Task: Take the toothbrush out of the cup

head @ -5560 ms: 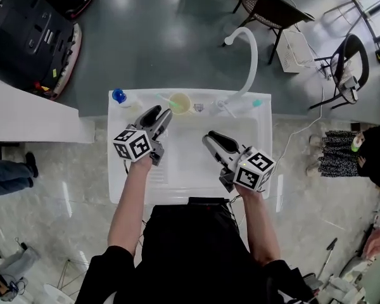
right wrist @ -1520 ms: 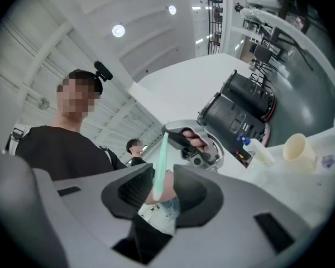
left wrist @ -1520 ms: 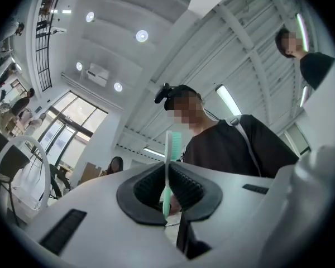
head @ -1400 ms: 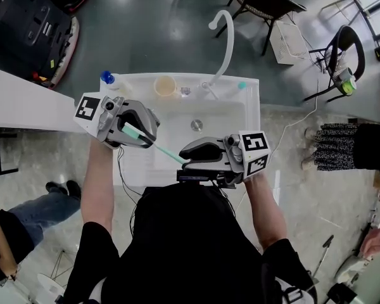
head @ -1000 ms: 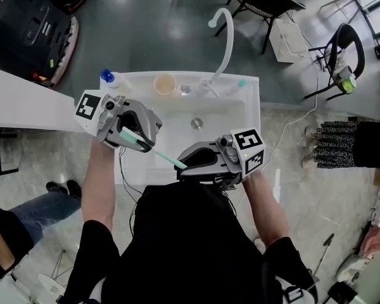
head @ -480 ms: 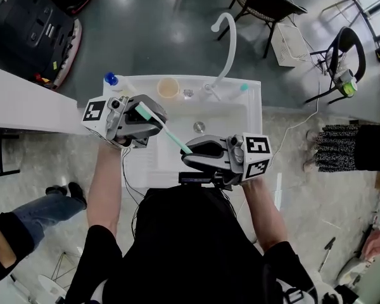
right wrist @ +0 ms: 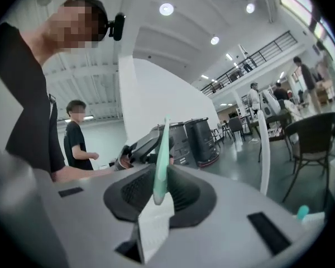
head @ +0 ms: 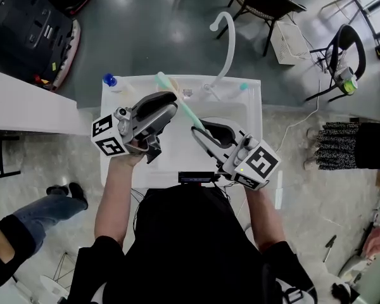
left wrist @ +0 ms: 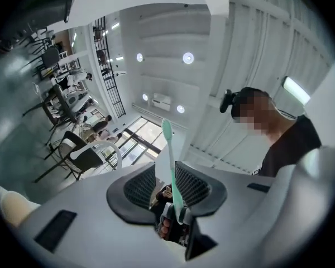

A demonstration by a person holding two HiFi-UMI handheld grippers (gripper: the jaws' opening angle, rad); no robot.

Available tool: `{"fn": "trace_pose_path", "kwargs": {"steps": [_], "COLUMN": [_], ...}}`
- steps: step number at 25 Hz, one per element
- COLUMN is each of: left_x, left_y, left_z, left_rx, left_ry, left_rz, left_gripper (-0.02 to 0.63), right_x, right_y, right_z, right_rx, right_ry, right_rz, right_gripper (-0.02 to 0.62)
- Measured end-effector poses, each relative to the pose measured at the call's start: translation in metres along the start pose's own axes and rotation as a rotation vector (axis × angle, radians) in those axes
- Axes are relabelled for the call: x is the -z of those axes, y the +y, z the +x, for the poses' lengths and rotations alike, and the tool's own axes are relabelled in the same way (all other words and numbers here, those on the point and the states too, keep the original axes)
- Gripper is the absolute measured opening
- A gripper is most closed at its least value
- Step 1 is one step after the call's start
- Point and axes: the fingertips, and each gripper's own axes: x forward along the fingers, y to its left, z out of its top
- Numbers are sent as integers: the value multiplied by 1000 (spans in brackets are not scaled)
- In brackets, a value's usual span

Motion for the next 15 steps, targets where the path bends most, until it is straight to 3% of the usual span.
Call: {"fn": "trace_pose_path", "kwargs": {"steps": [7, 10, 15], "left_x": [7, 12, 17], "left_y": [0, 5, 7], "left_z": [2, -1, -7], "left_rx": [-101, -144, -158], "left_ry": [8, 20, -8], "left_rz": [31, 40, -13], "left_gripper": [98, 98, 98], "right_x": [14, 21, 16], "right_y": [-4, -10, -11], "right_z": [1, 1, -1], "right_rx": [124, 168, 199], "right_ry": [127, 172, 142], "right_rz": [-247, -285, -281], "right_gripper": [67, 67, 66]}}
